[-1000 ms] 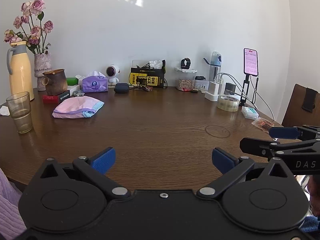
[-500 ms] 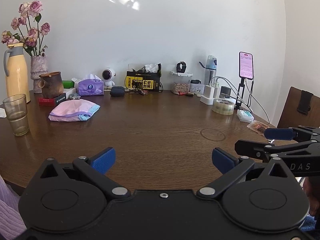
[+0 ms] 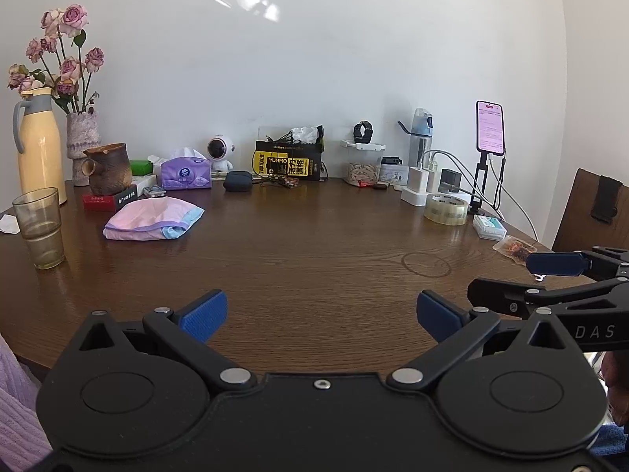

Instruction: Fold clothes

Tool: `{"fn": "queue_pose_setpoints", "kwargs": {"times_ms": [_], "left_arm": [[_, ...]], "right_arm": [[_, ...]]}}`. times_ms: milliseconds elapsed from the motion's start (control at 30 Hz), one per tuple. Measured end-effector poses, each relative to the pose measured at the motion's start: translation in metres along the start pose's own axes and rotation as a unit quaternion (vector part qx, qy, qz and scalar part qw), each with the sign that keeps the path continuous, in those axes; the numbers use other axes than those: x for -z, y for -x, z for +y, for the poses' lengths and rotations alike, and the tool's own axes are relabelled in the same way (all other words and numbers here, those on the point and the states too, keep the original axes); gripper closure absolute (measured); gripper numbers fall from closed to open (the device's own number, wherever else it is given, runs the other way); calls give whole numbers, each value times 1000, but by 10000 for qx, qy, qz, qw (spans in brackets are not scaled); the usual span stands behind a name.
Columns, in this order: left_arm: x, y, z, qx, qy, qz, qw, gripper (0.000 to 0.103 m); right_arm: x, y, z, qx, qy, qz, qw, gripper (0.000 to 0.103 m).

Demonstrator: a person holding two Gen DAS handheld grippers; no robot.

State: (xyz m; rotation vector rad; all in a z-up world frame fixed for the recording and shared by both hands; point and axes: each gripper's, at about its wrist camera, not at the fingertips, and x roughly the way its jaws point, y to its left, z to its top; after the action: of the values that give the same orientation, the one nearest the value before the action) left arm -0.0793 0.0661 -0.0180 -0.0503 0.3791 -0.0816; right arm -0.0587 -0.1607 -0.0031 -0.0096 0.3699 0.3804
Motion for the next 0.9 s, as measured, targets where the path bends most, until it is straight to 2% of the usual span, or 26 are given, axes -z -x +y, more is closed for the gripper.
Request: {"fn": "queue_pose_setpoints", "kwargs": {"times_ms": [900], "left_arm": [[0, 0, -3, -42, -33, -20, 10000, 0]], "right_arm": [[3, 2, 9, 21, 33, 9, 10000, 9]]}}
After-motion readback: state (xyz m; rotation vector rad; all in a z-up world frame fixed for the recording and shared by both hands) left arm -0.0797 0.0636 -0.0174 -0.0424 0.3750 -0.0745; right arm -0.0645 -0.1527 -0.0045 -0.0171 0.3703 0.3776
